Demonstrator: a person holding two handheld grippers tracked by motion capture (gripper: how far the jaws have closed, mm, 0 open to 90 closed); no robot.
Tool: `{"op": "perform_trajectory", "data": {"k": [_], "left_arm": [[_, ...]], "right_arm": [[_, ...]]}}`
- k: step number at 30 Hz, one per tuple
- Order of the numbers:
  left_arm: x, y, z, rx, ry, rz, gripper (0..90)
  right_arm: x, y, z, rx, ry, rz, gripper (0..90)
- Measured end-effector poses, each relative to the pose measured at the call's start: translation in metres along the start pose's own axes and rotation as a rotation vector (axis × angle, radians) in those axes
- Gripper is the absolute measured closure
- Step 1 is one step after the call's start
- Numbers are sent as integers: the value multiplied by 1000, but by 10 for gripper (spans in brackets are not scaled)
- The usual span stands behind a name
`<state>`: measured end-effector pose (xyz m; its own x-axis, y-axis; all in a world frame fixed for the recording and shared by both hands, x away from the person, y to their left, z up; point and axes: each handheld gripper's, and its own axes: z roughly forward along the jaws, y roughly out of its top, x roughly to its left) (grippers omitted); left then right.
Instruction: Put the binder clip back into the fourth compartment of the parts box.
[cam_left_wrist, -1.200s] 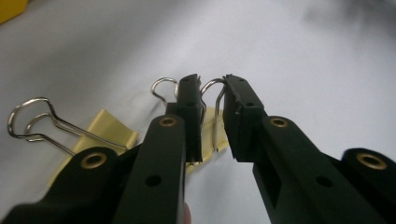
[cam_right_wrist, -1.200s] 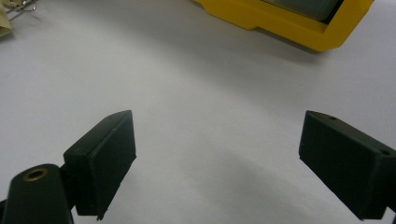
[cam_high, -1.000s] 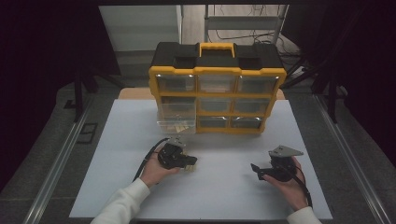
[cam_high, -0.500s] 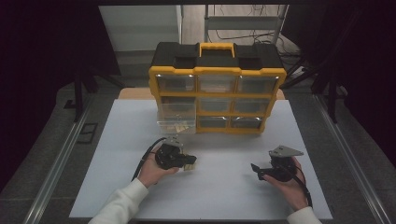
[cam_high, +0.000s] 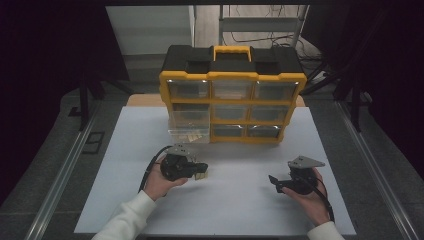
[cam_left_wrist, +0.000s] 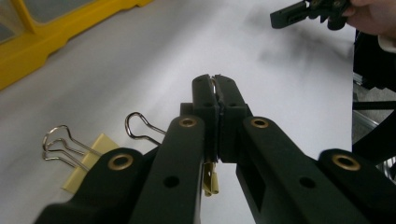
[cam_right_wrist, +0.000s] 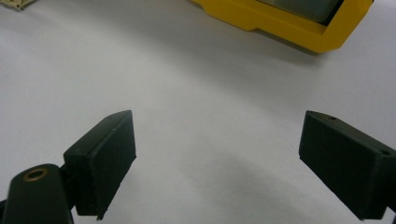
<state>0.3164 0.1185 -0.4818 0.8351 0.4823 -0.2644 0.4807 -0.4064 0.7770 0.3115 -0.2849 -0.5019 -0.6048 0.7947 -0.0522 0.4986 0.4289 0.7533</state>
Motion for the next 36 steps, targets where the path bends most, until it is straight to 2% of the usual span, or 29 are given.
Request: {"op": "perform_trajectory", "data": {"k": [10, 22, 36], "left_arm": [[-5, 5, -15, -63, -2, 18, 887], [-14, 18, -42, -180, -7, 36, 886], [-18, 25, -54, -231, -17, 48, 887]], "right_arm": [[0, 0, 0, 1, 0, 0, 116], [0, 0, 1, 3, -4, -2, 116], [0, 0, 1, 3, -5, -1, 116]]}}
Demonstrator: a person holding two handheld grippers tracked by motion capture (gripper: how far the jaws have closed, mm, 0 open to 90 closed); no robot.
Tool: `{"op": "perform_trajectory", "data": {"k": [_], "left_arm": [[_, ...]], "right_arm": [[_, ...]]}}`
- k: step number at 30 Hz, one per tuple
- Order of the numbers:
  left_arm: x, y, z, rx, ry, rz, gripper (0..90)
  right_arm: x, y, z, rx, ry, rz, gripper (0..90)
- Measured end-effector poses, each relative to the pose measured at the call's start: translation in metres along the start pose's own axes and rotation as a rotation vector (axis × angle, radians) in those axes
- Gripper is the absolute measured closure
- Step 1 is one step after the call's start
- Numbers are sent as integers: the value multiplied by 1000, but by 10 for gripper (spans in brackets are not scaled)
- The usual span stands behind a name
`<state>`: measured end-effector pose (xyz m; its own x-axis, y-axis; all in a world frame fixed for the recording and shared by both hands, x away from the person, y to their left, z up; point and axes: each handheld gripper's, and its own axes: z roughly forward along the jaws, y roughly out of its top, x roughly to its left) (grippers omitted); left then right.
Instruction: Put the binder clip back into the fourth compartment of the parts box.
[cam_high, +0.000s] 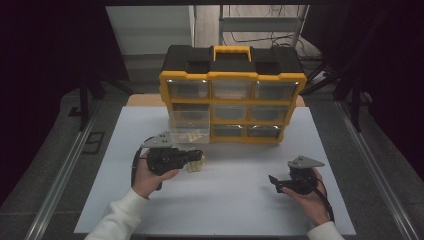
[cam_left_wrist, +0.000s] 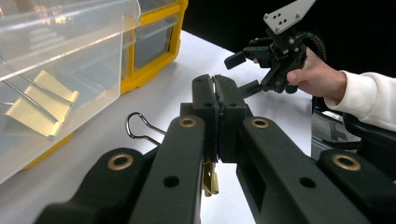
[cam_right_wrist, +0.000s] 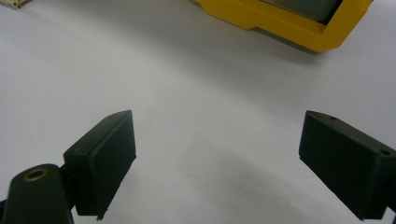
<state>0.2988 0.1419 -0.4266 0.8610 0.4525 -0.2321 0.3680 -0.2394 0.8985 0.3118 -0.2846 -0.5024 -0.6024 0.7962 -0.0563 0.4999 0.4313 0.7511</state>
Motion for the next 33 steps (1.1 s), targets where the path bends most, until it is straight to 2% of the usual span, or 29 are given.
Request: {"op": "perform_trajectory", "data": {"k": [6, 16, 33], "left_arm": [[-1, 4, -5, -28, -15, -5, 886], [-4, 7, -10, -48, -16, 1, 887], [-4, 15, -22, -91, 5, 14, 886]], "right_arm": [[0, 0, 0, 1, 0, 0, 116], [0, 0, 0, 3, -2, 3, 118], [-1, 0, -1, -5, 10, 8, 115]]}}
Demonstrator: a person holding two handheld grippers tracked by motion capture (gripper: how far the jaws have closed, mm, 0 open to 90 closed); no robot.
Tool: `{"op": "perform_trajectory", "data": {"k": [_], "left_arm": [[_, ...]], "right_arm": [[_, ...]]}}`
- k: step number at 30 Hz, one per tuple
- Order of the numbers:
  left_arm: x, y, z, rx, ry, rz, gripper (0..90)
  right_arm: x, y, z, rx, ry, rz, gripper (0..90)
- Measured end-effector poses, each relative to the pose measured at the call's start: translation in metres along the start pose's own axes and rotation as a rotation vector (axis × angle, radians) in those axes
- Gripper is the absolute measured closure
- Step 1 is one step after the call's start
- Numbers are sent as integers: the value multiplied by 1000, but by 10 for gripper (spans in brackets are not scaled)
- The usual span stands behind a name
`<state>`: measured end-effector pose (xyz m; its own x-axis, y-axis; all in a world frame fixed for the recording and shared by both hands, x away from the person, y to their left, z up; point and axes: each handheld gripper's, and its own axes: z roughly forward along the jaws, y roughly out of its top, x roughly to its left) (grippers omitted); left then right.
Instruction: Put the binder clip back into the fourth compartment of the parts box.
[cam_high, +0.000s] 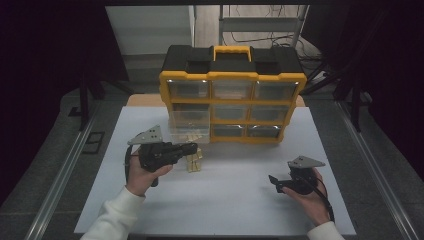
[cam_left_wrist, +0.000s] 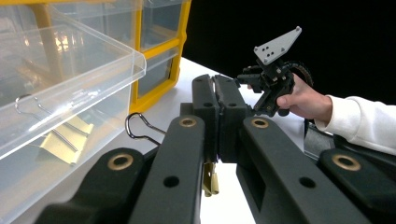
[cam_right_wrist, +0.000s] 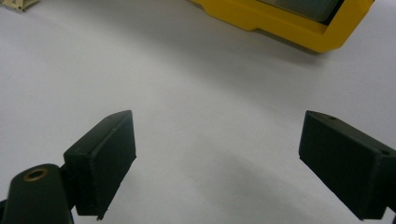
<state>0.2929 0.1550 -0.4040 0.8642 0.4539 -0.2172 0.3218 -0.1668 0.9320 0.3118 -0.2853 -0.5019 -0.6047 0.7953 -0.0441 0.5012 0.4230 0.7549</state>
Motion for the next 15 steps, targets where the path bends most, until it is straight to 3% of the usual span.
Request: {"op": "perform_trajectory", "data": {"k": [15], "left_arm": [[2, 13, -5, -35, 11, 0, 886]], "right_arm": [[0, 0, -1, -7, 11, 10, 106]]}}
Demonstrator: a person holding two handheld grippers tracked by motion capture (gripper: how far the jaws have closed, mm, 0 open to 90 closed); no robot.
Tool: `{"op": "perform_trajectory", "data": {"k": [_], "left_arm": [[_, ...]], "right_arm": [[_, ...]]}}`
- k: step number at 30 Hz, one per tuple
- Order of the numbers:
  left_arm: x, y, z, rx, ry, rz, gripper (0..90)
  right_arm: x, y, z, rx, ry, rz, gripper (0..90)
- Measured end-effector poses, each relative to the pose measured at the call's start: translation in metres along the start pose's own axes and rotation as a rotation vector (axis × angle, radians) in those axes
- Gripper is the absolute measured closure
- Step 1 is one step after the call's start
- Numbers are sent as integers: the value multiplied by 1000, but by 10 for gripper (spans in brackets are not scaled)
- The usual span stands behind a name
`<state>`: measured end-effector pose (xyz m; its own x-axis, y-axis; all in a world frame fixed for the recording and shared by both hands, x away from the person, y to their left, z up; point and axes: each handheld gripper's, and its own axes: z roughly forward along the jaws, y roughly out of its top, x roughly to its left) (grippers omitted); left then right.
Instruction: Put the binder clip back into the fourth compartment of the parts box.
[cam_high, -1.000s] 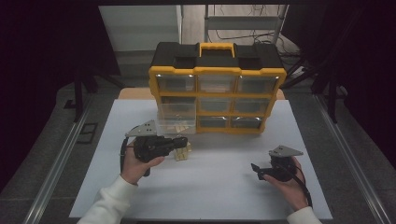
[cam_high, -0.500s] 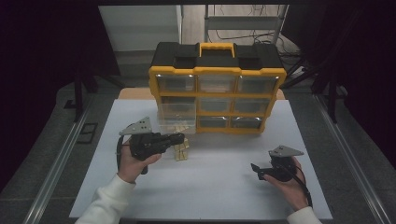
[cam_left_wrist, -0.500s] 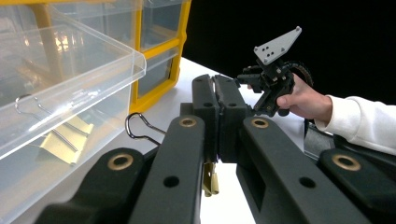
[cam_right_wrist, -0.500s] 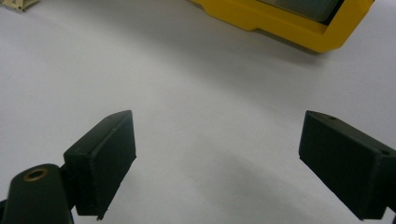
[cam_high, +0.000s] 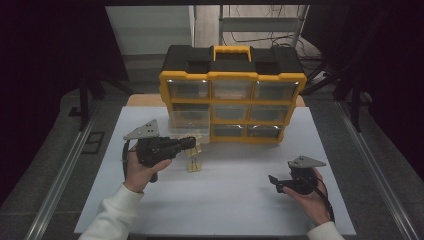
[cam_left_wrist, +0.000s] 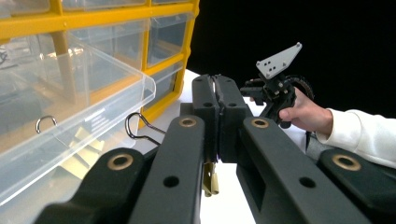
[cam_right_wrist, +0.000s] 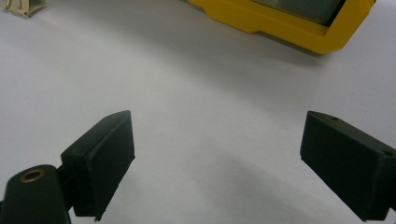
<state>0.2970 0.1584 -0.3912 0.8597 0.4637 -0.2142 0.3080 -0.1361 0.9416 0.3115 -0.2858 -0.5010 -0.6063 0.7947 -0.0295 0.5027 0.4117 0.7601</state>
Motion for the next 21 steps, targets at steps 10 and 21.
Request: {"op": "perform_trajectory", "data": {"k": [10, 21], "left_arm": [[0, 8, 0, -18, -1, 6, 886], [0, 15, -1, -34, -4, 16, 886]], "right_arm": [[0, 0, -1, -4, 0, 0, 103], [0, 0, -1, -8, 2, -3, 103]]}}
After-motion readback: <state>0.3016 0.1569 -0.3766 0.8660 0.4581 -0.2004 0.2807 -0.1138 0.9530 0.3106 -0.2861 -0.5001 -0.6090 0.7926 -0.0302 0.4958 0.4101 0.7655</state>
